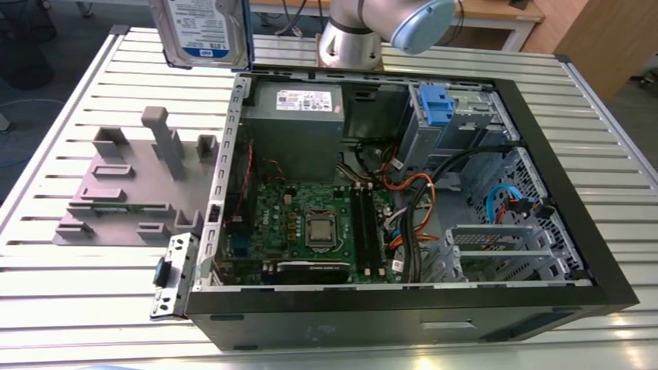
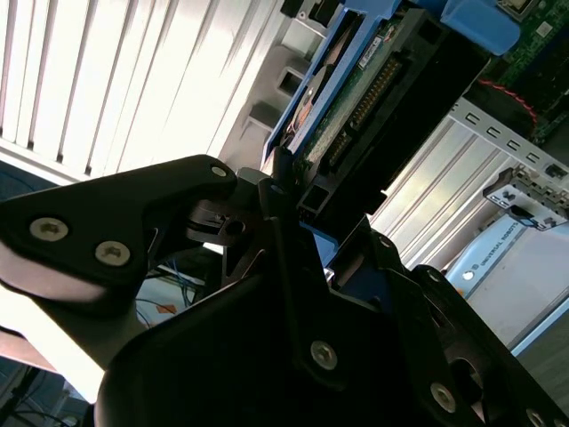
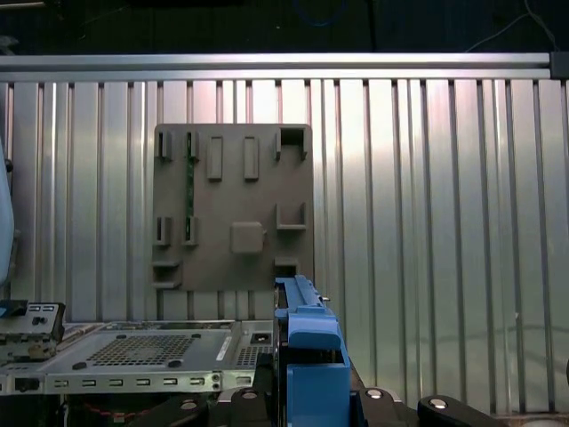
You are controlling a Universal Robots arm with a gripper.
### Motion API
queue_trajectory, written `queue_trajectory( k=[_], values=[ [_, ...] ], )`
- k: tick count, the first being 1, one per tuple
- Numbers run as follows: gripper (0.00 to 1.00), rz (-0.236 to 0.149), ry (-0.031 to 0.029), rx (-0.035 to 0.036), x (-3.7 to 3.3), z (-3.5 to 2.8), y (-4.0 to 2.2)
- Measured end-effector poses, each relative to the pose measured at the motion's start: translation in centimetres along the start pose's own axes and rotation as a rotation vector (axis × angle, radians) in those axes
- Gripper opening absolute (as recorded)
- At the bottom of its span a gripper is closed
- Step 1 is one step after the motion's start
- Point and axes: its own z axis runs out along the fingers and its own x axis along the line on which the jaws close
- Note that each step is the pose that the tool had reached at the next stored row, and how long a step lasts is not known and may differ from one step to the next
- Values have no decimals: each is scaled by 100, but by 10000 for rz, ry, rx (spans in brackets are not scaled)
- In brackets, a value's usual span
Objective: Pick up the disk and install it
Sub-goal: 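Pick up the disk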
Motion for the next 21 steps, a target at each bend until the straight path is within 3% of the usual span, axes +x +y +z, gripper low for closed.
queue_trajectory(
  k=[21],
  values=[
    [37,0,0,0,-2,-2,-60]
  ],
)
